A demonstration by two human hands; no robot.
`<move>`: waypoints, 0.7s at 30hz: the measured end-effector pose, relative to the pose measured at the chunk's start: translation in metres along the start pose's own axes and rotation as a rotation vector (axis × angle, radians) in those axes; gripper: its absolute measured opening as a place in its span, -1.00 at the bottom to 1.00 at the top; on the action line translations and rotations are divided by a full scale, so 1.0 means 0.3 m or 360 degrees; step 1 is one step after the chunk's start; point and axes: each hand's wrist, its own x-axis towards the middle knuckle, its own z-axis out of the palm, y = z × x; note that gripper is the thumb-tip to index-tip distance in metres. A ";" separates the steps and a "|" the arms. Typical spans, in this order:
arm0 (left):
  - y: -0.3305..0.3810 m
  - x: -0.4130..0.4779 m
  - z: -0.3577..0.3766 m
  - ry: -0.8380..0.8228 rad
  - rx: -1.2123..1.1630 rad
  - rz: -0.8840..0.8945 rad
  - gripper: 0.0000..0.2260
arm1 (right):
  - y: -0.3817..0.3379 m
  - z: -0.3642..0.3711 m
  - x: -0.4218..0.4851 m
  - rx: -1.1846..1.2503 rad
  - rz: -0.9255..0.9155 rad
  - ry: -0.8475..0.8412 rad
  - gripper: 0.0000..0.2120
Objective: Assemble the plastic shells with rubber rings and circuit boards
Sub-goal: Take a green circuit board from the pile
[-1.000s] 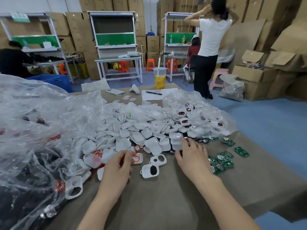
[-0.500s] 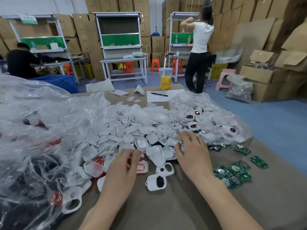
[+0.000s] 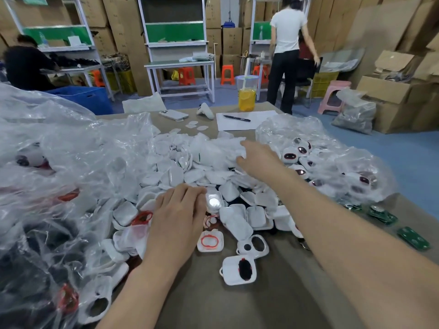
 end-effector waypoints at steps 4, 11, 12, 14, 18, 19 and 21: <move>0.004 -0.002 -0.005 0.0013 -0.0049 -0.0002 -0.69 | -0.013 0.002 0.039 -0.0174 0.0045 0.0010 -0.65; 0.003 -0.005 -0.011 0.0093 -0.0124 0.0016 -0.69 | 0.043 -0.028 -0.018 0.0008 -0.0072 0.0440 -0.75; 0.002 -0.008 -0.012 0.0117 -0.0116 0.0037 -0.70 | 0.054 -0.038 -0.041 0.0114 -0.0111 0.0469 -0.71; -0.003 -0.014 -0.019 0.0191 -0.0086 0.0072 -0.74 | 0.071 -0.052 -0.106 0.0403 -0.0210 0.0542 -0.66; 0.008 -0.014 -0.033 0.0393 -0.0039 0.0185 -0.76 | 0.086 -0.029 -0.264 0.1053 -0.0248 0.0499 -0.84; 0.016 -0.015 -0.036 0.0424 -0.0070 0.0225 -0.77 | 0.087 -0.012 -0.297 0.1237 -0.0231 0.0419 -0.89; 0.042 -0.022 -0.042 0.0398 -0.0285 0.0222 -0.78 | 0.089 0.025 -0.352 0.1588 -0.0209 0.0263 -0.80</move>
